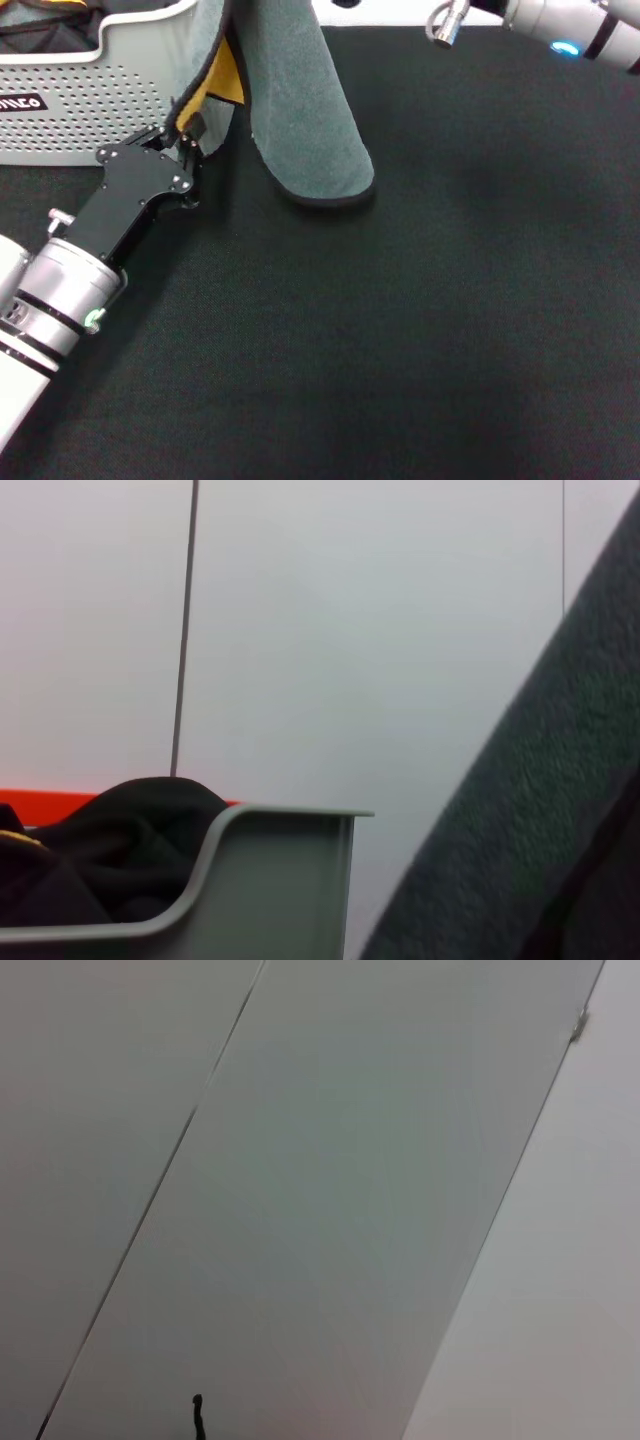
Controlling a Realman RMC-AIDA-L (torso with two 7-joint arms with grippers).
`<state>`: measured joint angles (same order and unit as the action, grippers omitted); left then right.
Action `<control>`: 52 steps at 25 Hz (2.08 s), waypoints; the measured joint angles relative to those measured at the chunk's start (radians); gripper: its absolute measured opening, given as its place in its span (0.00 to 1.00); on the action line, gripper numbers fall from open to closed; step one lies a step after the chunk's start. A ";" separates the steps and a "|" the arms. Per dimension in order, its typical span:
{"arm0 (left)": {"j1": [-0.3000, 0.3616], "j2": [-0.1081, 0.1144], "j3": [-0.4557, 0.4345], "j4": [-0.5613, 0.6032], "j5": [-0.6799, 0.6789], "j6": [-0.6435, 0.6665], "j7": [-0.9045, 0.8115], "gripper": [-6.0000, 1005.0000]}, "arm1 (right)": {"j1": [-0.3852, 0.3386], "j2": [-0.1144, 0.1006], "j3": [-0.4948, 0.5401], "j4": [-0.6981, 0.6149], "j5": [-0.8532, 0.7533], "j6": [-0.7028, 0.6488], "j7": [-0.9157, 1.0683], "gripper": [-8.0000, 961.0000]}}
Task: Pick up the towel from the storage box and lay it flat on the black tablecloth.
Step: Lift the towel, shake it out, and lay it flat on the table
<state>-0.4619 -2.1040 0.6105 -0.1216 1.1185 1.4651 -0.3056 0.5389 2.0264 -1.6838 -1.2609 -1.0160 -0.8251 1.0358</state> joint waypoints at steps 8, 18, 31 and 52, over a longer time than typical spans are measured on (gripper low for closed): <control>0.034 0.005 0.022 0.052 0.063 0.031 -0.061 0.04 | -0.019 -0.005 0.002 0.026 0.000 -0.010 0.039 0.07; 0.109 0.011 0.054 0.304 0.130 0.252 -0.314 0.02 | -0.093 -0.018 0.185 0.126 -0.010 -0.264 0.223 0.07; 0.008 0.083 0.060 0.556 0.217 0.202 -0.648 0.02 | 0.021 -0.063 0.409 0.475 -0.042 -0.660 0.280 0.07; 0.258 0.106 0.082 0.815 0.381 0.433 -0.845 0.02 | -0.052 -0.013 0.386 0.547 -0.227 -0.805 0.457 0.08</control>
<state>-0.2040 -1.9978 0.6923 0.6935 1.4996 1.8984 -1.1502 0.4865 2.0131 -1.2980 -0.7142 -1.2428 -1.6302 1.4925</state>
